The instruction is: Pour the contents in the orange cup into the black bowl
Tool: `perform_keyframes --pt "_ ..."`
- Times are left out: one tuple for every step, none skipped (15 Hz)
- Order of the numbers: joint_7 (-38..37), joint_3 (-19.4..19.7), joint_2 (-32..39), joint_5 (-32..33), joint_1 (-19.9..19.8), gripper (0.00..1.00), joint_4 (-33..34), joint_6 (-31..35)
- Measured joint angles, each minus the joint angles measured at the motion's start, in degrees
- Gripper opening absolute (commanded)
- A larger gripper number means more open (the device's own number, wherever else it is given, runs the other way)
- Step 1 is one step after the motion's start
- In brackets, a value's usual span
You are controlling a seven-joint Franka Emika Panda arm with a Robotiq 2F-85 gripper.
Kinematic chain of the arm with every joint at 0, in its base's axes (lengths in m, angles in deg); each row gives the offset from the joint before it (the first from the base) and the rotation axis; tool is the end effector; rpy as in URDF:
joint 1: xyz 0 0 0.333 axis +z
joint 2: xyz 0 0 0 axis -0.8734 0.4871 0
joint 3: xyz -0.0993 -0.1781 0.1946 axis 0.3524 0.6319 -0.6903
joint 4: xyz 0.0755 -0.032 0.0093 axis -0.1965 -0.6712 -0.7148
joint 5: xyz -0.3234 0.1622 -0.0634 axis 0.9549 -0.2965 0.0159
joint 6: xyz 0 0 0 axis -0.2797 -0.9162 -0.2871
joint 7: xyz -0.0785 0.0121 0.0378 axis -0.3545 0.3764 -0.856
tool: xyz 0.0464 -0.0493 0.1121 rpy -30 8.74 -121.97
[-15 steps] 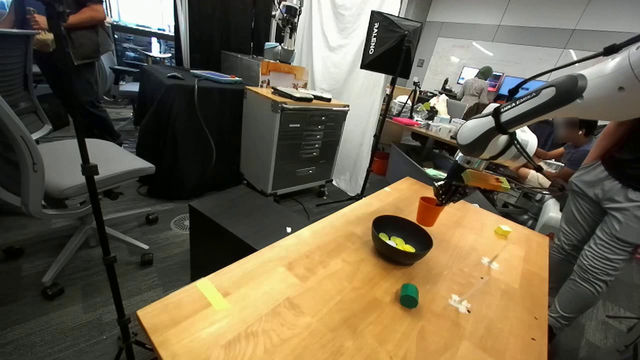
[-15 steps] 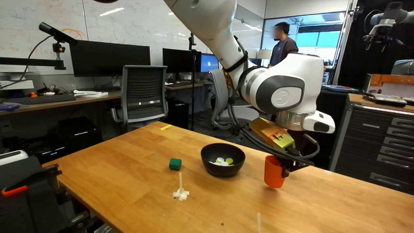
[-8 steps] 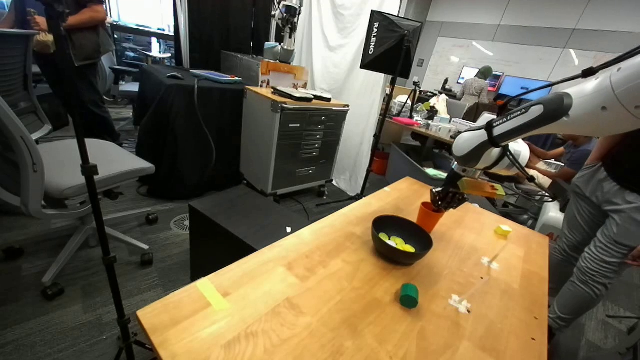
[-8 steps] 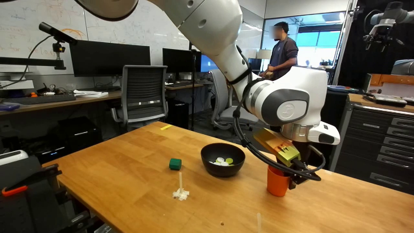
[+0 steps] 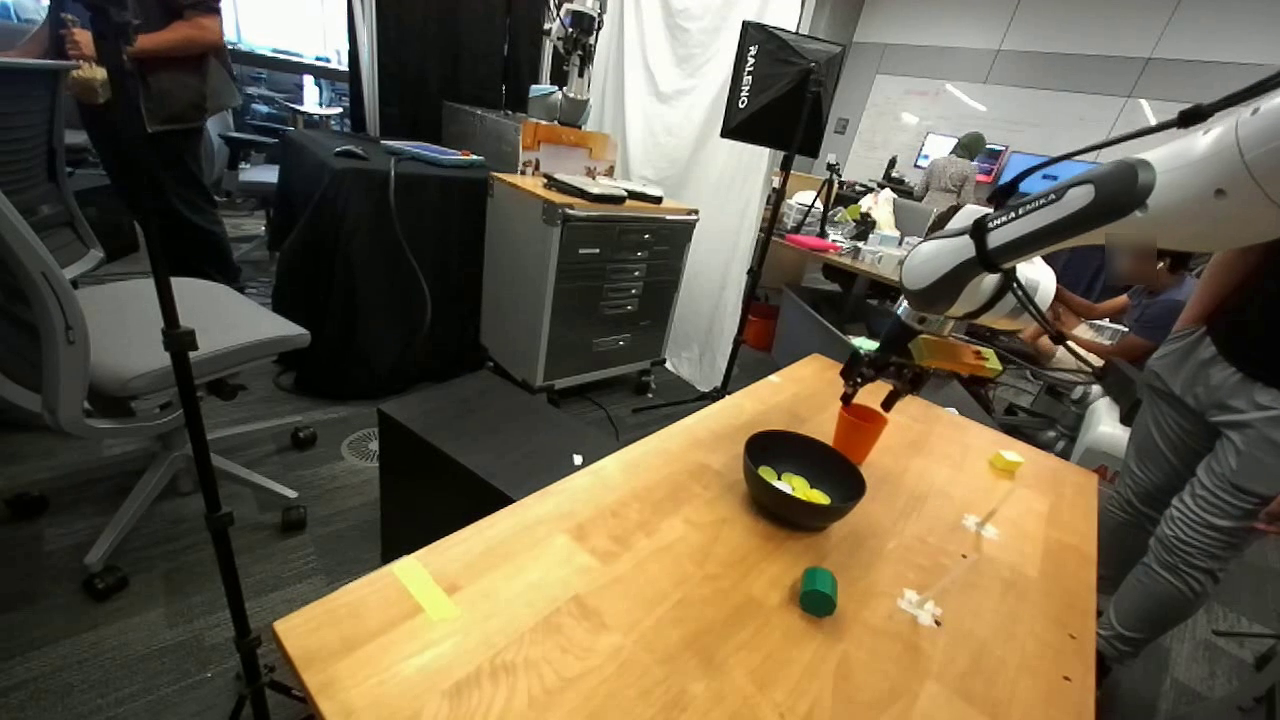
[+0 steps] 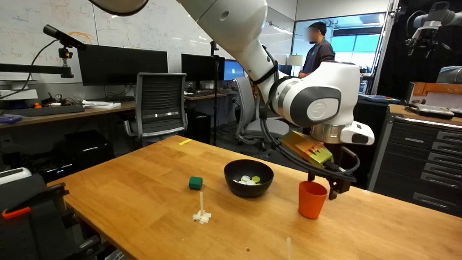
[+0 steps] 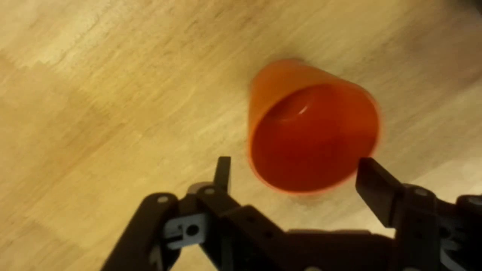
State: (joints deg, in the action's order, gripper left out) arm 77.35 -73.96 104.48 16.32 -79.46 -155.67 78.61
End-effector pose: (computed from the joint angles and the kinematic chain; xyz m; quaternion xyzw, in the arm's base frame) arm 0.6528 -0.2893 0.1234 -0.9684 0.2328 -0.0890 0.0037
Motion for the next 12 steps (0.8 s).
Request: perform_keyframes --pt "0.4 -0.5 -1.9 0.0 0.3 1.0 -1.2 0.0" --pt "1.2 -0.8 -4.3 0.0 0.7 1.0 -2.7 0.1" --pt "1.8 -1.0 -6.9 0.1 1.0 1.0 -4.4 0.1" --pt "2.5 -1.4 -9.5 0.3 1.2 1.0 -6.2 0.1" --pt "3.2 -1.7 -12.2 0.4 1.4 1.0 -7.9 0.2" --pt "4.1 -2.2 -15.0 0.5 1.6 1.0 -9.8 0.2" --pt "5.2 -2.9 -17.6 0.5 1.7 1.0 -11.6 0.2" --pt "6.7 -3.9 -20.3 0.5 1.8 1.0 -13.4 0.2" --pt "8.5 -5.0 -22.9 0.5 1.9 1.0 -15.1 0.3" --pt "10.4 -6.4 -25.6 0.5 2.1 1.0 -17.0 0.3" --pt "12.3 -7.7 -28.0 0.5 2.2 1.0 -18.8 0.2" --pt "14.0 -9.0 -30.4 0.4 2.4 1.0 -20.8 -0.2"
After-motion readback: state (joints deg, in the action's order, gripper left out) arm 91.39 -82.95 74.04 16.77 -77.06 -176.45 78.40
